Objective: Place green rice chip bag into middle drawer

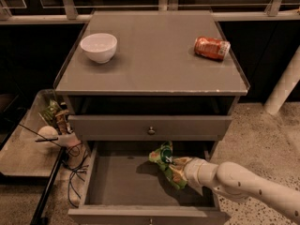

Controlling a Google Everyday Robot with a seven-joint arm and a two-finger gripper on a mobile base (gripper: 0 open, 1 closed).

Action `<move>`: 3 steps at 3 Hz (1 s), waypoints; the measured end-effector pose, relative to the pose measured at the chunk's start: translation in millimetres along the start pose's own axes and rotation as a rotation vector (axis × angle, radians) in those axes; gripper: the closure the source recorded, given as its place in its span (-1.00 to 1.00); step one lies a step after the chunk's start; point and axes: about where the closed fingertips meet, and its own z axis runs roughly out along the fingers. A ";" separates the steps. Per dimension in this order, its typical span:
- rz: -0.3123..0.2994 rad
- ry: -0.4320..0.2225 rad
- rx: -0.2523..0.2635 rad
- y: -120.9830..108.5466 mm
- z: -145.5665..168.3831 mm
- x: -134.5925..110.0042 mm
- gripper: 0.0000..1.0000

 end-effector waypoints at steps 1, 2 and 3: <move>0.000 -0.004 -0.043 6.0 28.9 14.3 1.00; -0.057 0.049 -0.165 34.4 41.3 30.8 1.00; -0.057 0.051 -0.182 38.9 42.3 31.9 0.65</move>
Offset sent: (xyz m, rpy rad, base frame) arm -0.0484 0.0418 -0.0828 -0.0835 0.1855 0.3499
